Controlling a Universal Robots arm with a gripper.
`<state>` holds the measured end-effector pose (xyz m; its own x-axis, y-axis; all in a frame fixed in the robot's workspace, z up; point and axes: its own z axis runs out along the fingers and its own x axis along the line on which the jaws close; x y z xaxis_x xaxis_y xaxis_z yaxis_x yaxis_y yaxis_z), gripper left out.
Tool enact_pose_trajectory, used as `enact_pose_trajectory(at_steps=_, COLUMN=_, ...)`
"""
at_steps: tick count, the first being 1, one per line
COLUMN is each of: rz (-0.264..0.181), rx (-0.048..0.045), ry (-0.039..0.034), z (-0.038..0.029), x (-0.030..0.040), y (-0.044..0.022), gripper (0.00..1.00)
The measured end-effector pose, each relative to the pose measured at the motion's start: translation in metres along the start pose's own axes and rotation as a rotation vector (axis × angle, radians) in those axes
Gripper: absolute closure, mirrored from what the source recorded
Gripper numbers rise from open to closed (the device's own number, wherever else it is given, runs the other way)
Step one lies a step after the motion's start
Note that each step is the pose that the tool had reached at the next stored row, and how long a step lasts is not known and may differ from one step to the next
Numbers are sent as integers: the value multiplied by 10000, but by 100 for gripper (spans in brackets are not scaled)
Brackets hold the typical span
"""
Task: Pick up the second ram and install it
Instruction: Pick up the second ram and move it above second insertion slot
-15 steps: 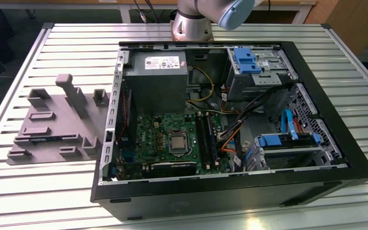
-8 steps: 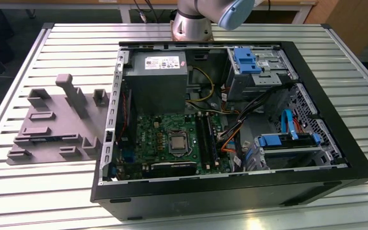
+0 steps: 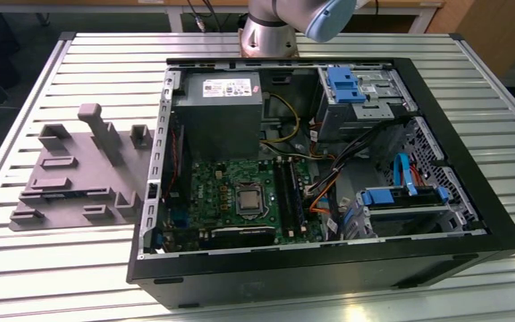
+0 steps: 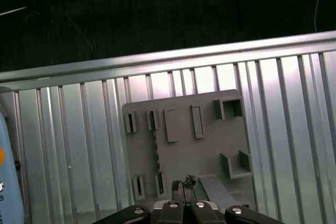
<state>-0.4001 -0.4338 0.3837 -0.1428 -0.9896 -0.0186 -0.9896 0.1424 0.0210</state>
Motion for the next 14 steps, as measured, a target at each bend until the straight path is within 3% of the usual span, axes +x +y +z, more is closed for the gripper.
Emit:
enact_pose_trajectory(at_steps=4, rz=-24, rx=-1, ry=1, z=1, x=0, y=0, gripper=89)
enact_pose_trajectory(at_steps=9, rz=-830, rx=-16, ry=19, z=12, x=0, y=0, gripper=89)
enact_pose_trajectory(at_steps=14, rz=-877, rx=-16, ry=19, z=13, x=0, y=0, gripper=89)
